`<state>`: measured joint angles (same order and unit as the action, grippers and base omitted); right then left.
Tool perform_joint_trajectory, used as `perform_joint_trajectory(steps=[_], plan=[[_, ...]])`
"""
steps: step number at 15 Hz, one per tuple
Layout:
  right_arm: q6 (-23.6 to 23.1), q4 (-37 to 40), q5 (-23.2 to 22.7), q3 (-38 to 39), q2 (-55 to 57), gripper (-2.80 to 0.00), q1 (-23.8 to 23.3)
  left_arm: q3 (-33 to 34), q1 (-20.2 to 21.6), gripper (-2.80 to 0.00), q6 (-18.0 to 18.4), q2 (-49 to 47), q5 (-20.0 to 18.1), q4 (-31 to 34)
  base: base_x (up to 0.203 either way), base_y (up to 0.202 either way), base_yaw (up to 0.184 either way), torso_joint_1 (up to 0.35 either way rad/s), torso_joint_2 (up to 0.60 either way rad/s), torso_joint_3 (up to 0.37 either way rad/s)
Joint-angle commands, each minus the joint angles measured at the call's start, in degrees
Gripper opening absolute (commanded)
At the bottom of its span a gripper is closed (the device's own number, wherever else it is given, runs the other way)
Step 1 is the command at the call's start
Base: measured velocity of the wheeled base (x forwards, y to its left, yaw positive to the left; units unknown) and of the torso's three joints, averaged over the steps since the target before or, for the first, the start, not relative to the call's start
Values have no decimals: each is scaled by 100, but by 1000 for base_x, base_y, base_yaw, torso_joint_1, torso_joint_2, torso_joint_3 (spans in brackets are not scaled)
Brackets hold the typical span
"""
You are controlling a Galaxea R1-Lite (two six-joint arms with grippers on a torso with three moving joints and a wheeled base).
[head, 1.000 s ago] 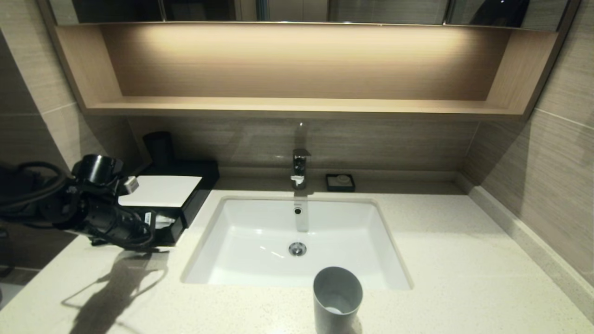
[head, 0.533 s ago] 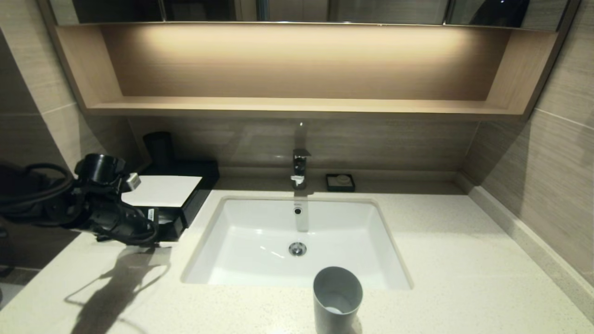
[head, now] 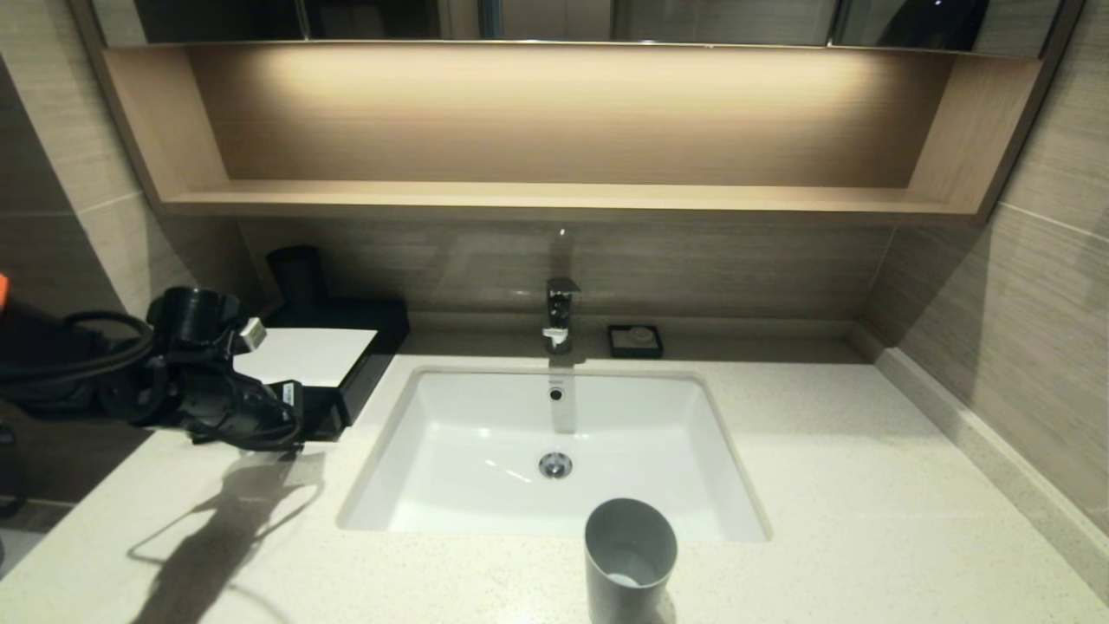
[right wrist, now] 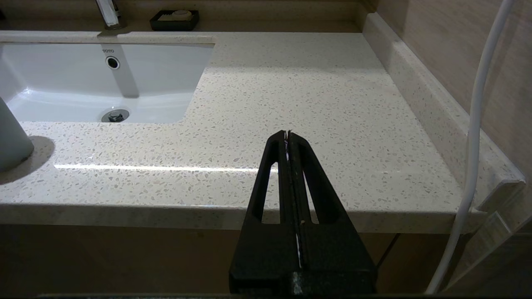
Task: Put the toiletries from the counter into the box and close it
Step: Close the drawer
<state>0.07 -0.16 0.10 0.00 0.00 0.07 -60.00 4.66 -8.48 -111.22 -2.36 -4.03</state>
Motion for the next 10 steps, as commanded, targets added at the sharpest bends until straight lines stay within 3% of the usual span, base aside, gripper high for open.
perform_joint_trajectory(steps=[1,10], plan=[[1,-2,-1,7,-9,-280,1,-3,4,-280,-12,-84,-1,-158,0,0,0,0,0,0],[1,-2,-1,0,0,-280,1,-3,-17,-280,-127,-155,-18,-487,0,0,0,0,0,0]])
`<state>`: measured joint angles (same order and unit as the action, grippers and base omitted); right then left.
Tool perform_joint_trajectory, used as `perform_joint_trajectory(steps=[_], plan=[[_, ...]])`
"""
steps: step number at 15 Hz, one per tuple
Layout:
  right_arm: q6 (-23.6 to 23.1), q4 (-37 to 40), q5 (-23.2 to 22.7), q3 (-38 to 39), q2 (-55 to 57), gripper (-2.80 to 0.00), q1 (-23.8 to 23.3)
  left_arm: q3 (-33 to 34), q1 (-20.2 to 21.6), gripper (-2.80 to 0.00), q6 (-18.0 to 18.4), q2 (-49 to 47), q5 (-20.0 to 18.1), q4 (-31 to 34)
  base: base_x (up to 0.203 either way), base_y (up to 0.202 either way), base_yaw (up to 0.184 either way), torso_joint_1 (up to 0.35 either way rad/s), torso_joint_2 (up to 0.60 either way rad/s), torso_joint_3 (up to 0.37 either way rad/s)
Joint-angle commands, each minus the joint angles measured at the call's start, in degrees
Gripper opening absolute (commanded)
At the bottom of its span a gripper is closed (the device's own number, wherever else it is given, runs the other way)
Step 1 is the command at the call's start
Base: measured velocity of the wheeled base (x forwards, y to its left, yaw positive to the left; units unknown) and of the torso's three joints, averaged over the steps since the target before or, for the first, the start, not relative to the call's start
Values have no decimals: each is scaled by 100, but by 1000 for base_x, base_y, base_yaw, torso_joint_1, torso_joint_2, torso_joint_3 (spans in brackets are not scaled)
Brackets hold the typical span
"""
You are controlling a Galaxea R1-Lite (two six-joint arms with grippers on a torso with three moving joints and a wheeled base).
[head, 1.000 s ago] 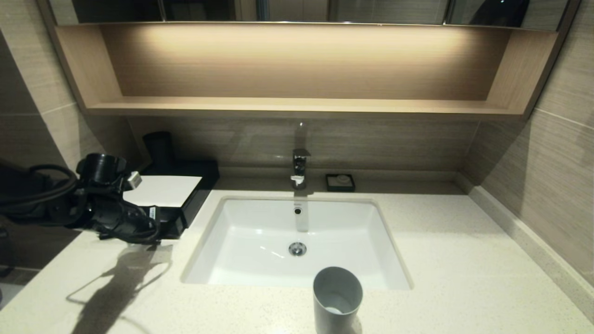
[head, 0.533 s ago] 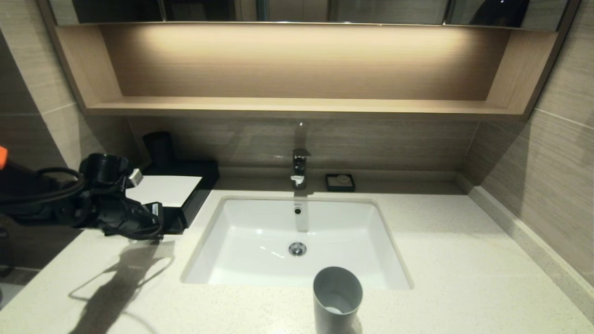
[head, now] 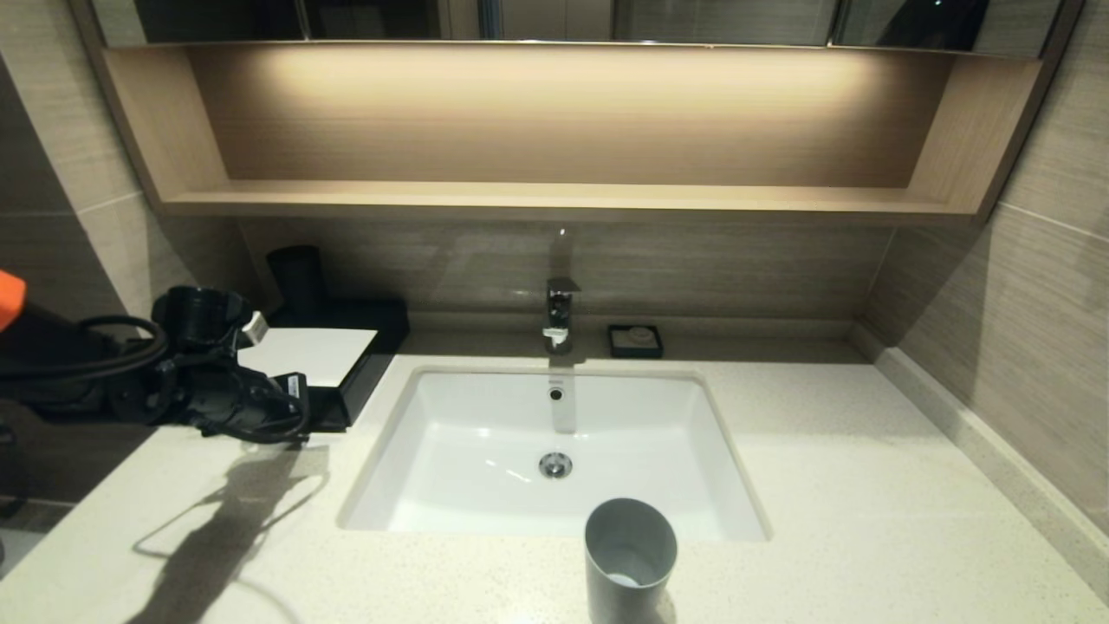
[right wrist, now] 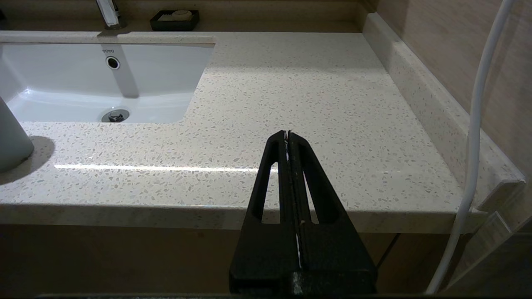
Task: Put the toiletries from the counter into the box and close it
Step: Close the drawer
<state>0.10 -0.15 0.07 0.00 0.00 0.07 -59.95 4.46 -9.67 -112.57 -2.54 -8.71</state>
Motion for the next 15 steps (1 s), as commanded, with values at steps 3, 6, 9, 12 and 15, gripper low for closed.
perform_joint_trajectory(steps=[3,6,9,12,15], plan=[[-2,-3,1,6,0,-280,1,27,3,-280,-16,-37,-1,-217,0,0,0,0,0,0],[-2,-3,1,9,0,-280,1,35,8,-280,-15,-82,-10,-327,0,0,0,0,0,0],[-2,-3,1,2,0,-280,1,72,11,-280,-17,-134,-10,-465,0,0,0,0,0,0],[-2,-3,1,9,0,-280,1,95,11,-280,-96,-160,-10,-532,0,0,0,0,0,0],[-2,-3,1,7,0,-280,1,152,11,-280,-96,-105,-15,-535,0,0,0,0,0,0]])
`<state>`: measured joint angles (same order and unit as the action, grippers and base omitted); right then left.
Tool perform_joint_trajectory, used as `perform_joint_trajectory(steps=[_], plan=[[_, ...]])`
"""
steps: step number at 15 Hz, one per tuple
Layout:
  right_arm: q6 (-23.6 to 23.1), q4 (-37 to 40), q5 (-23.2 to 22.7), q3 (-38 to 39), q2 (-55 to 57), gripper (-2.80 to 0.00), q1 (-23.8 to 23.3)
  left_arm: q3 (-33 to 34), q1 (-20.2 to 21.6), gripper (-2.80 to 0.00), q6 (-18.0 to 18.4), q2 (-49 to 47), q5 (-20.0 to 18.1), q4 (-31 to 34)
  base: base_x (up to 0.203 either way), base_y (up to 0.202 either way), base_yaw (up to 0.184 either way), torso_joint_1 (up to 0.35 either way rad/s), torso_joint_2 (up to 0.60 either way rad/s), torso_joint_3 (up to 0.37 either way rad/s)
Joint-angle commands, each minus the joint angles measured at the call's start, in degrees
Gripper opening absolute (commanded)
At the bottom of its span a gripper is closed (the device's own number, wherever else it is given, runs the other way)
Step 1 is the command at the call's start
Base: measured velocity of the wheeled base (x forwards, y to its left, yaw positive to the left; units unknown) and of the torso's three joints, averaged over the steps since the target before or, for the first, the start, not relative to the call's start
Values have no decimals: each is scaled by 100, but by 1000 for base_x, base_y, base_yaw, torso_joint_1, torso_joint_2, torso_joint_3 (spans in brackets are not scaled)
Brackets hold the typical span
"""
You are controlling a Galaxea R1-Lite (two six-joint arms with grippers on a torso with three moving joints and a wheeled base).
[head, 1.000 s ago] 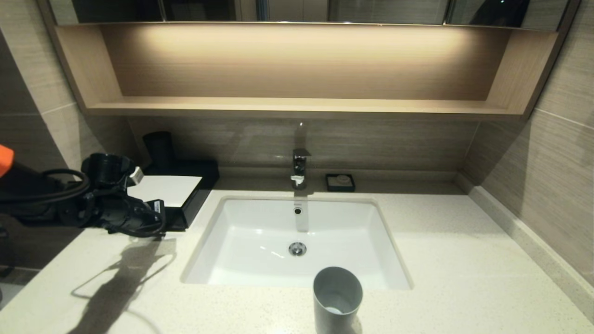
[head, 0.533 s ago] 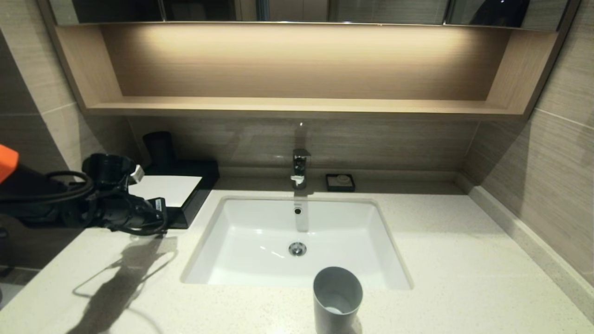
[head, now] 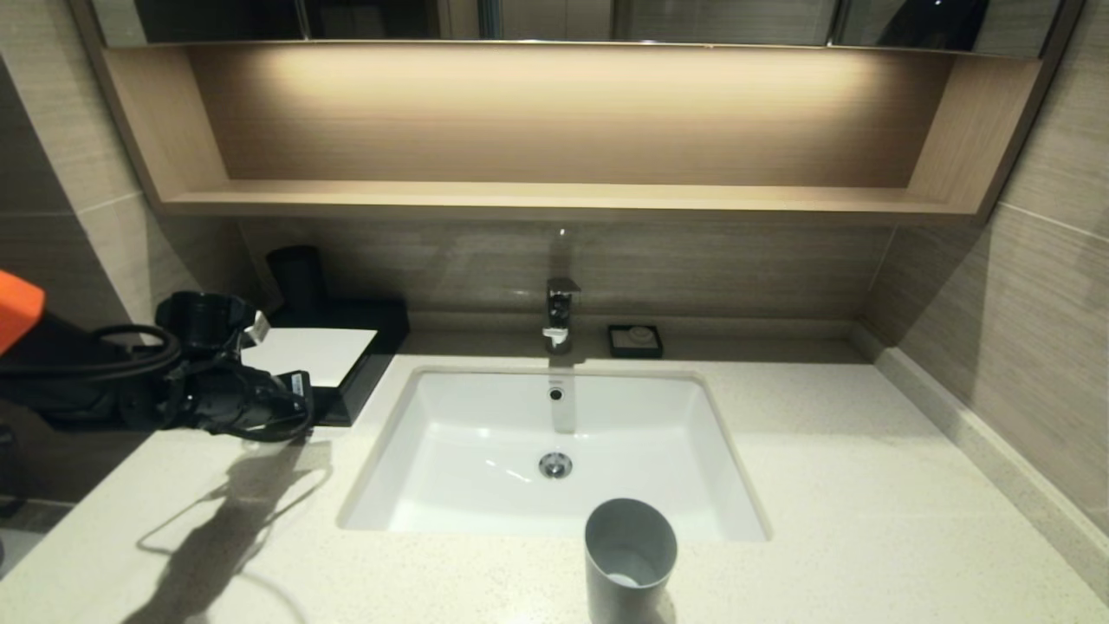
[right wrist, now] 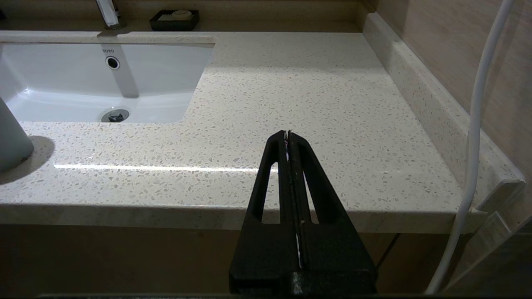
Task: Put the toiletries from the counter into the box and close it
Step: Close the drawer
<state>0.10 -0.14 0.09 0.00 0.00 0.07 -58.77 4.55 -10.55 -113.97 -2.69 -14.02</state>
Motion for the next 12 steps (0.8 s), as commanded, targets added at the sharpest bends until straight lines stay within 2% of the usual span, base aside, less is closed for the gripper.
perform_joint_trajectory(steps=[1,7,12], plan=[[-1,-4,0,9,0,-280,1,72,2,-280,-8,82,-3,-4,0,0,0,0,0,0],[-1,-4,0,9,0,-280,1,349,2,-280,-8,467,-15,4,0,0,0,0,0,0],[-1,-4,0,9,0,-280,1,825,-1,-280,33,1200,-40,26,0,0,0,0,0,0]])
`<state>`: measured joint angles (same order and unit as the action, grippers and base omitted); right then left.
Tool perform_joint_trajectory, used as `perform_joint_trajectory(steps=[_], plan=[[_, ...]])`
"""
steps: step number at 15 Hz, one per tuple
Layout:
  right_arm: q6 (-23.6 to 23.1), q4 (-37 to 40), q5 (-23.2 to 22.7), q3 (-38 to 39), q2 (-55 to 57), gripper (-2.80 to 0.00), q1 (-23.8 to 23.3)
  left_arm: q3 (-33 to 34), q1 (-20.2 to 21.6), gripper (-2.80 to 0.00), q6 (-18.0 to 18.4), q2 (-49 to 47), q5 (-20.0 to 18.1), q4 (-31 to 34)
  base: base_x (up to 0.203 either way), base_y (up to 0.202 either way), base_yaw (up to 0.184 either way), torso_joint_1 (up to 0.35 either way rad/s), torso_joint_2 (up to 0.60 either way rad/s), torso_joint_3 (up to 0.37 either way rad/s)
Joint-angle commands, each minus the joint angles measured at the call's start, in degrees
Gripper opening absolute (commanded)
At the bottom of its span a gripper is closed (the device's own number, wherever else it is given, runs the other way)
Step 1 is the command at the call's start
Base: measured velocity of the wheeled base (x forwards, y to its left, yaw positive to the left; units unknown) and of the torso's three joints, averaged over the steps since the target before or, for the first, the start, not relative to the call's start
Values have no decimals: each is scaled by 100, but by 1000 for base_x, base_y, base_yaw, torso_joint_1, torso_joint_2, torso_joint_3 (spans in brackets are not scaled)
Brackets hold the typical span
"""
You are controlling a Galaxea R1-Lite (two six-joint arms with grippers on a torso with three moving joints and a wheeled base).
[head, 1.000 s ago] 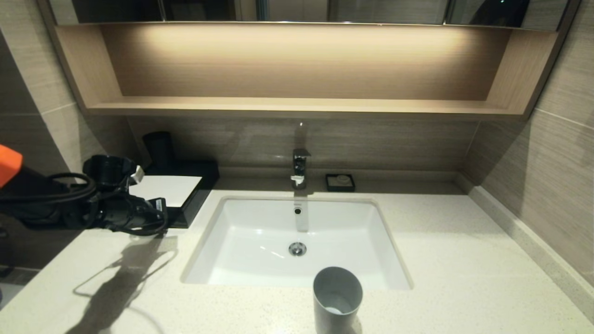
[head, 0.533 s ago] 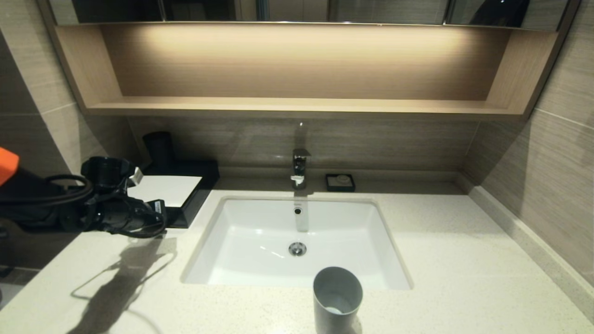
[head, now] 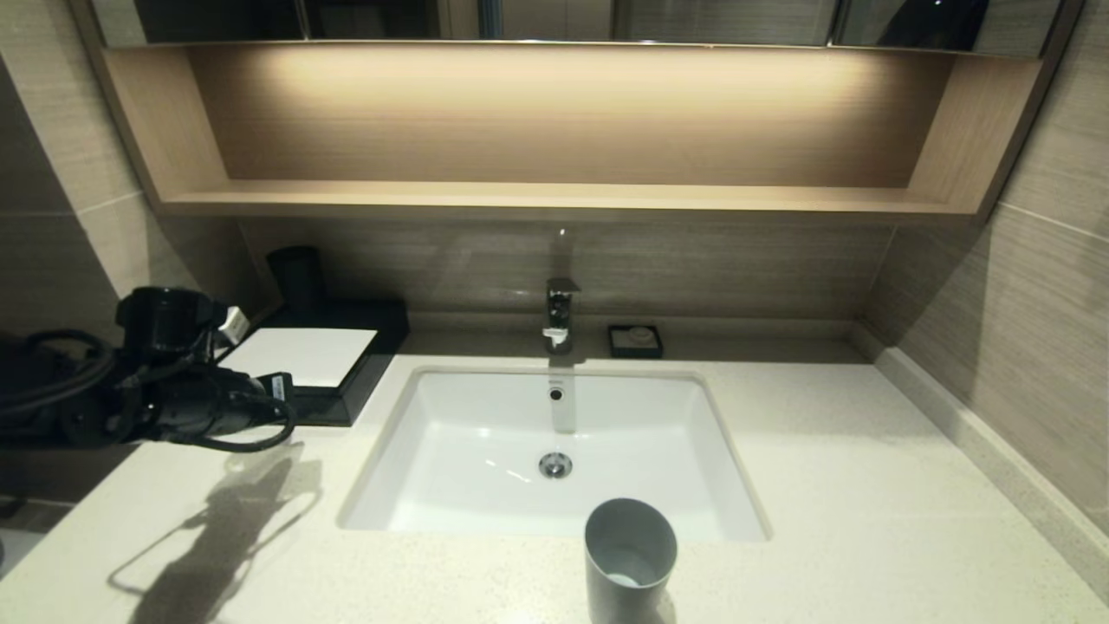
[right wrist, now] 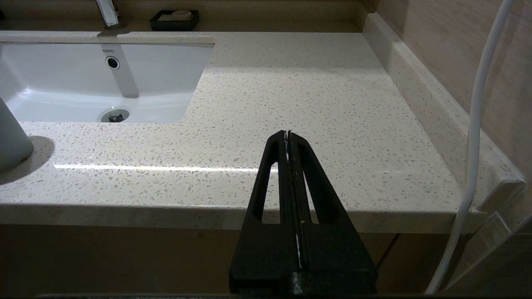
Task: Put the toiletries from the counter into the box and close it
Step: Close the drawer
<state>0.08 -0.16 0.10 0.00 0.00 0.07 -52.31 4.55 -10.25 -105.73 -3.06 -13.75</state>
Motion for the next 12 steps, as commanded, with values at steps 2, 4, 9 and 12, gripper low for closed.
perform_joint_trajectory(steps=[2,4,9,12], plan=[[1,-2,-1,8,0,-280,1,348,-55,-280,13,708,-121,25,0,0,0,0,0,0],[1,-2,-1,7,-9,-280,1,298,-206,-280,13,926,-436,189,0,0,0,0,0,0],[1,-2,-1,9,0,-280,1,180,-1046,-280,-57,1024,-803,150,0,0,0,0,0,0],[1,-2,-1,9,-6,-280,1,-246,-1441,-280,-188,942,-780,266,0,0,0,0,0,0]])
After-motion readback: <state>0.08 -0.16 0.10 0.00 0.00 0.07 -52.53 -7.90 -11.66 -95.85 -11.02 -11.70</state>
